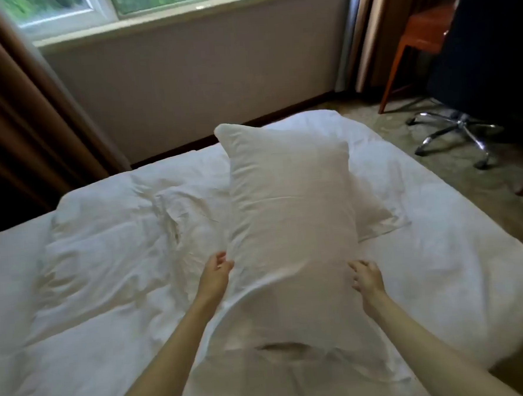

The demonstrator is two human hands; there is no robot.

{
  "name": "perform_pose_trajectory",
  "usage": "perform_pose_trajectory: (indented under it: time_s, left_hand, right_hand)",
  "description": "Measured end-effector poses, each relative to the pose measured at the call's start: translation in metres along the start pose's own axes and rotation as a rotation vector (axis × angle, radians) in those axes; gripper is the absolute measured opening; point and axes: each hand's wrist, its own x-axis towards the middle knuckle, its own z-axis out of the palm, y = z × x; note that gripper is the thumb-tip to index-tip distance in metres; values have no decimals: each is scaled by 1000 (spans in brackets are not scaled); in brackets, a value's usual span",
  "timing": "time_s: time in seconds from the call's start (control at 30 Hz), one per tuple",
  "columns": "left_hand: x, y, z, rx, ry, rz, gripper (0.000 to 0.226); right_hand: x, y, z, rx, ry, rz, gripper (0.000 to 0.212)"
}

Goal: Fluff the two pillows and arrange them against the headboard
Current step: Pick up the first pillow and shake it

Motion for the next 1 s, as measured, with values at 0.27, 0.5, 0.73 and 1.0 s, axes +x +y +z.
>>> perform_pose_trajectory:
  time_s: [0.27,0.5,0.73,1.0]
  left_hand:
    - [88,-16,33,26,14,-146,70]
    - [137,-18,57,-166,-18,-130,52]
    - [152,-18,63,-195,0,-328,68]
    - [128,-5,74,-299,138,-303,59]
  right_hand:
    - [80,-12,18,38,-91,63,58]
    - [105,7,30,-28,-116,38,74]
    - [117,13,31,-108,-168,74,85]
    - [98,2,31,211,-148,115,54]
